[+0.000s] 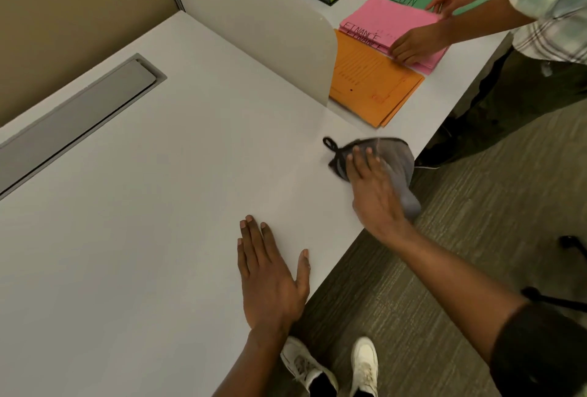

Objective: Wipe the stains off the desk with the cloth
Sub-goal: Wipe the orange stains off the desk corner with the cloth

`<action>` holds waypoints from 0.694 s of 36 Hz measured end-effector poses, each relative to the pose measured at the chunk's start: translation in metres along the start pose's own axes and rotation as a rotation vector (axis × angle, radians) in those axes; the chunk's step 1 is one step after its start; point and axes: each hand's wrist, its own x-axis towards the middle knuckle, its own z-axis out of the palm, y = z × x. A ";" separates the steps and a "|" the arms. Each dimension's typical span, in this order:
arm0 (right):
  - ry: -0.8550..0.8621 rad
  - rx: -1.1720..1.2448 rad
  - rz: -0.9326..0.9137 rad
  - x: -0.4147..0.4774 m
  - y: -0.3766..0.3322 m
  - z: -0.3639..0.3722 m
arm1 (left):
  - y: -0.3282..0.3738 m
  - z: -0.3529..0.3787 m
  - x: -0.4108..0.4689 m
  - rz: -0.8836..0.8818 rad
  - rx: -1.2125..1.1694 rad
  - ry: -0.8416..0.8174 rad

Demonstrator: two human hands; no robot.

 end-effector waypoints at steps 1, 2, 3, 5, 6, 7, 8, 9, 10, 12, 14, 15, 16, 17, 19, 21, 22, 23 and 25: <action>0.006 0.007 0.019 0.016 0.004 -0.001 | 0.000 0.000 0.000 0.003 -0.003 0.003; 0.001 0.013 0.037 0.032 0.009 -0.003 | 0.000 -0.001 0.000 0.007 -0.005 0.005; -0.007 0.012 0.052 0.045 0.013 -0.005 | 0.000 -0.001 -0.001 0.009 -0.008 0.006; -0.018 0.023 0.067 0.061 0.020 -0.007 | -0.001 -0.001 -0.001 0.010 -0.007 0.000; -0.013 0.030 0.070 0.062 0.021 -0.007 | -0.001 -0.002 -0.001 0.007 -0.001 -0.005; 0.001 0.031 0.071 0.059 0.021 -0.006 | -0.001 -0.002 -0.001 0.005 0.006 -0.007; 0.013 0.030 0.076 0.051 0.020 -0.004 | -0.001 -0.002 -0.001 0.005 0.009 -0.007; 0.022 0.035 0.085 0.040 0.018 -0.002 | -0.001 -0.002 -0.001 0.005 0.008 -0.004; 0.032 0.045 0.093 0.026 0.015 0.001 | -0.001 -0.002 -0.001 0.004 0.007 -0.002; 0.046 0.080 0.080 -0.007 0.006 0.004 | 0.000 -0.001 -0.001 0.003 0.015 -0.002; 0.021 0.104 0.033 -0.040 -0.007 0.007 | 0.001 0.001 -0.001 0.001 0.026 -0.002; 0.001 0.108 0.002 -0.053 -0.014 0.009 | 0.001 0.001 -0.001 0.002 0.028 -0.001; -0.007 0.113 -0.029 -0.060 -0.020 0.011 | 0.000 0.002 -0.001 0.003 0.030 0.001; -0.010 0.117 -0.060 -0.062 -0.026 0.015 | 0.000 0.002 0.000 0.004 0.034 -0.001; -0.015 0.113 -0.131 -0.052 -0.032 0.019 | 0.001 0.003 -0.001 0.007 0.039 -0.009; -0.001 0.088 -0.201 -0.027 -0.033 0.021 | 0.001 0.002 -0.001 0.007 0.035 0.001; 0.014 0.077 -0.234 -0.011 -0.033 0.020 | 0.002 0.001 -0.001 0.005 0.035 -0.001; 0.020 0.072 -0.261 0.006 -0.033 0.016 | 0.002 0.001 -0.001 0.003 0.035 -0.010; -0.011 0.037 -0.288 0.040 -0.031 0.005 | 0.001 -0.001 -0.001 0.002 0.039 -0.030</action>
